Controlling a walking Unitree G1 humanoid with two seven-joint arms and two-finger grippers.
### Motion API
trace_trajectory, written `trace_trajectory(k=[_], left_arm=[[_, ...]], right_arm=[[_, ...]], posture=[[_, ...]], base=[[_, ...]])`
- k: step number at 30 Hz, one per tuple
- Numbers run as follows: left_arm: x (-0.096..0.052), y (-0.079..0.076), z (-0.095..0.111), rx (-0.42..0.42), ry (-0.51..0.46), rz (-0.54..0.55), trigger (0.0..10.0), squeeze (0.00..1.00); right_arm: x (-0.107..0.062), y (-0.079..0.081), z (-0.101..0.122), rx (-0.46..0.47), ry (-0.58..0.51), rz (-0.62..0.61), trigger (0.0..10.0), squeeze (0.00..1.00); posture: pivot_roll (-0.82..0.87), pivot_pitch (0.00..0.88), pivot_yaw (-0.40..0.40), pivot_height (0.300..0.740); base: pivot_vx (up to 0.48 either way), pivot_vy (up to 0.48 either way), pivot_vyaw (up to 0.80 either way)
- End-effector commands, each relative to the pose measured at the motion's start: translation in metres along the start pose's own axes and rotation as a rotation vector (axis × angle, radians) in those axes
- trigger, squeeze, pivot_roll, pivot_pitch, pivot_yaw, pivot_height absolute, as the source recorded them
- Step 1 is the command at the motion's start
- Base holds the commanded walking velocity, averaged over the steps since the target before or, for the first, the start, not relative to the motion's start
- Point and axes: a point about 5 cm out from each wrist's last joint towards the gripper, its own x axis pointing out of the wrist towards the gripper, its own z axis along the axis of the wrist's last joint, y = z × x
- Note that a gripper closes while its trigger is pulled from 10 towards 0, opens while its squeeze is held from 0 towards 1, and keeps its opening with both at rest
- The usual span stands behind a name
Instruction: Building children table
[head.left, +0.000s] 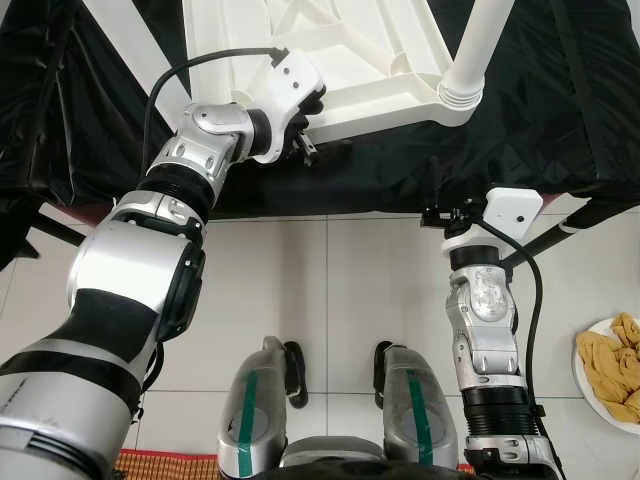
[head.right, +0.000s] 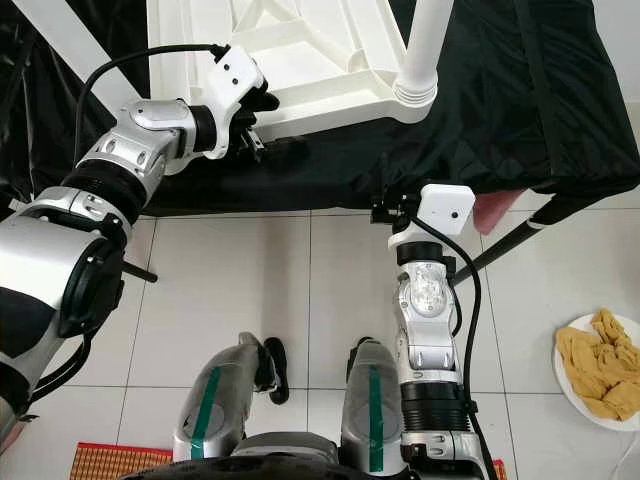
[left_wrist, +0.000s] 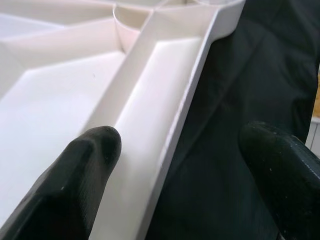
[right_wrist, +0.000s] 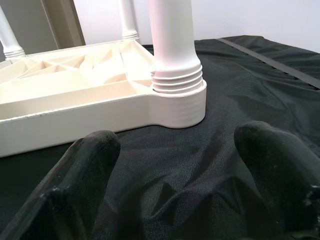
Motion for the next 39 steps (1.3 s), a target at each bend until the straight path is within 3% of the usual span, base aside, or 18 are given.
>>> trace_trajectory(k=[1,7,8,9,14,21,26,31,35,39], left_arm=[[-0.002,-0.001,0.001,-0.017,-0.014,-0.056,10.0,1.0],[-0.006,0.006,0.009,-0.027,-0.072,0.02,10.0,1.0],[-0.008,0.009,0.012,-0.049,-0.1,0.064,10.0,0.78],[-0.01,0.012,0.016,-0.057,-0.135,0.112,10.0,0.0],[-0.012,0.013,0.022,-0.041,-0.19,0.188,10.0,0.0],[-0.016,0.003,0.025,-0.102,-0.269,0.284,10.0,0.0],[-0.022,-0.004,0.013,-0.15,-0.262,0.327,10.0,0.0],[-0.049,-0.005,-0.002,-0.161,-0.243,0.44,10.0,0.0],[-0.056,-0.002,-0.005,-0.154,-0.236,0.481,10.0,0.0],[-0.077,0.006,-0.013,-0.188,-0.212,0.635,10.0,0.0]], right_arm=[[-0.002,0.002,-0.003,0.012,0.011,0.003,10.0,0.0],[-0.001,0.001,-0.002,0.009,0.008,0.006,10.0,0.0],[0.0,0.001,-0.003,0.007,0.008,0.008,10.0,0.0],[0.0,0.001,-0.003,0.007,0.008,0.011,10.0,0.0],[0.003,0.002,-0.003,0.009,0.008,0.016,10.0,0.0],[0.008,0.005,-0.003,0.013,0.004,0.035,10.0,0.0],[0.012,0.003,-0.002,0.011,-0.001,0.041,10.0,0.0],[0.019,-0.001,-0.001,-0.002,-0.009,0.076,10.0,0.0],[0.02,-0.001,-0.001,-0.003,-0.009,0.082,10.0,0.0],[0.022,0.002,-0.001,0.001,-0.007,0.106,10.0,0.0]], posture=[[-0.1,0.1,0.125,0.74],[-0.1,0.102,0.121,0.74],[-0.09,0.104,0.118,0.74],[-0.08,0.105,0.117,0.74],[-0.07,0.107,0.111,0.74],[-0.06,0.098,0.099,0.74],[-0.05,0.092,0.085,0.74],[-0.02,0.081,0.055,0.74],[-0.01,0.081,0.051,0.74],[0.01,0.089,0.03,0.74]], base=[[0.0,0.0,0.0],[0.0,0.0,0.0],[0.0,0.0,0.0],[0.0,0.0,0.0],[0.0,0.0,0.0],[0.0,0.0,0.0],[0.0,0.0,0.0],[0.0,0.0,0.0],[0.0,0.0,0.0],[0.0,0.0,0.0]])
